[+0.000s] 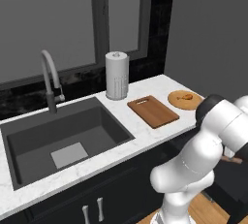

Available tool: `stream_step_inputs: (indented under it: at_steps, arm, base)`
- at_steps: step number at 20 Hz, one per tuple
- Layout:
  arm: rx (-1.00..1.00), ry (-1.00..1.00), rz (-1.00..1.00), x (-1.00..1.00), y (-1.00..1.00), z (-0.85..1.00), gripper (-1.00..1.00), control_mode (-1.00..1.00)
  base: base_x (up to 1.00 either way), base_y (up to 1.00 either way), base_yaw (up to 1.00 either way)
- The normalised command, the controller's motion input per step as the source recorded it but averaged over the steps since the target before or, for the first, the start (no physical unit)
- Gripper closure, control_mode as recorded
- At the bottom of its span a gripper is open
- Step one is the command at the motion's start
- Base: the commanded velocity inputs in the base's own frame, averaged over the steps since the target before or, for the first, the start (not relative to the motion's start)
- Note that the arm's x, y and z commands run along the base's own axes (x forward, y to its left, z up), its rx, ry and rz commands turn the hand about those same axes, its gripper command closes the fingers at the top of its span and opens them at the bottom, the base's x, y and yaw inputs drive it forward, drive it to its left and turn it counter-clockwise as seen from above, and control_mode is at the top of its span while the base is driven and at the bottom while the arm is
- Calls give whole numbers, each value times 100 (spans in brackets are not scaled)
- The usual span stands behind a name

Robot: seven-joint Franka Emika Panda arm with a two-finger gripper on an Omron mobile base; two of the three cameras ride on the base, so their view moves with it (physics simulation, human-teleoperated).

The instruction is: Pick up the knife from the drawer and place it on the cutting board. Then place the meat from the plate to the cutting board.

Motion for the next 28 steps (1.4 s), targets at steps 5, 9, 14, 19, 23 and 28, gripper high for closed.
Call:
stream_step_inputs:
  at_steps: [5, 9, 14, 19, 23, 28]
  arm:
    - [11, -6, 13, 30, -2, -5, -100, -100]
    - [6, -5, 9, 11, -1, -8, -100, -100]
    - [0, -2, 0, 16, -2, -14, -100, -100]
    - [0, 0, 0, 9, 0, -18, -100, -100]
    - [0, -1, 0, 21, -6, -17, -100, -100]
    - [0, -5, 1, 28, -27, -11, -100, -100]
  base:
    - [0, 0, 0]
    - [0, 0, 0]
    - [0, 0, 0]
    - [0, 0, 0]
    - [0, 0, 0]
    - [0, 0, 0]
